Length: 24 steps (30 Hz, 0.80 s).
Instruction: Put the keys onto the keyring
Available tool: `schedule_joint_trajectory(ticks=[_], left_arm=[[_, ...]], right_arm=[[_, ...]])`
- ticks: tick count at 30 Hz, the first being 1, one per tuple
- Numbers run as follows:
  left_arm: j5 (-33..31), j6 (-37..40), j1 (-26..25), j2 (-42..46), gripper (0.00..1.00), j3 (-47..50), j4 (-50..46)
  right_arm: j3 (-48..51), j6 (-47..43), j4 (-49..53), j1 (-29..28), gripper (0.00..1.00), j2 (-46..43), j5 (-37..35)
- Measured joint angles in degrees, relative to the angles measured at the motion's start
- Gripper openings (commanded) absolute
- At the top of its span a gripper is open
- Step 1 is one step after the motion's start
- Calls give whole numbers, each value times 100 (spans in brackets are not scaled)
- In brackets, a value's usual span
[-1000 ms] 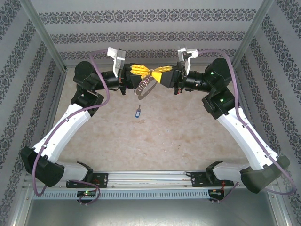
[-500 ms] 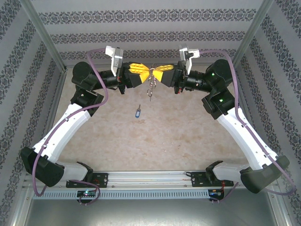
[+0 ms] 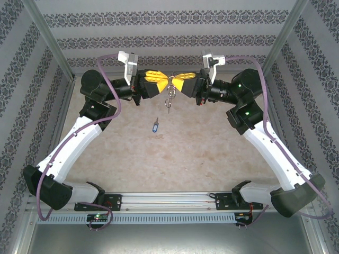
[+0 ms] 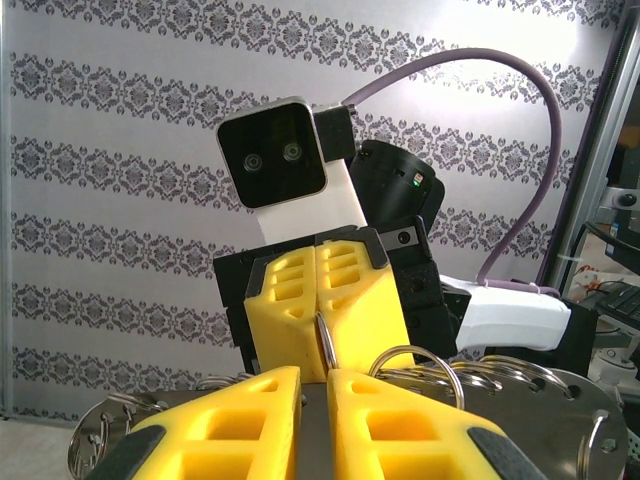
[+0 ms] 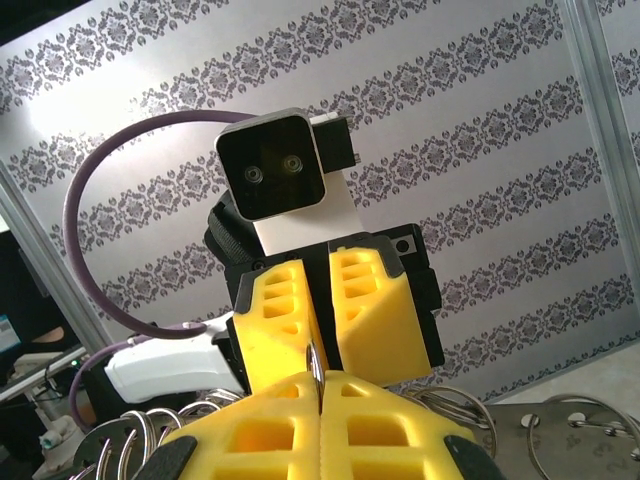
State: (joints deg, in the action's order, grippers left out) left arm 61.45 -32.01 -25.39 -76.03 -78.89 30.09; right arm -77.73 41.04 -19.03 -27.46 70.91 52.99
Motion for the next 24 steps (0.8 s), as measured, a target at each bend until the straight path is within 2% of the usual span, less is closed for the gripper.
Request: schedule_joint_trajectory(ticks=[7, 24], left_arm=[[4, 0, -15, 0, 22, 0, 46], [-46, -2, -48, -44, 23, 0, 223]], right_arm=[[203, 330, -411, 70, 0, 20, -144], [260, 581, -782, 74, 0, 92, -219]])
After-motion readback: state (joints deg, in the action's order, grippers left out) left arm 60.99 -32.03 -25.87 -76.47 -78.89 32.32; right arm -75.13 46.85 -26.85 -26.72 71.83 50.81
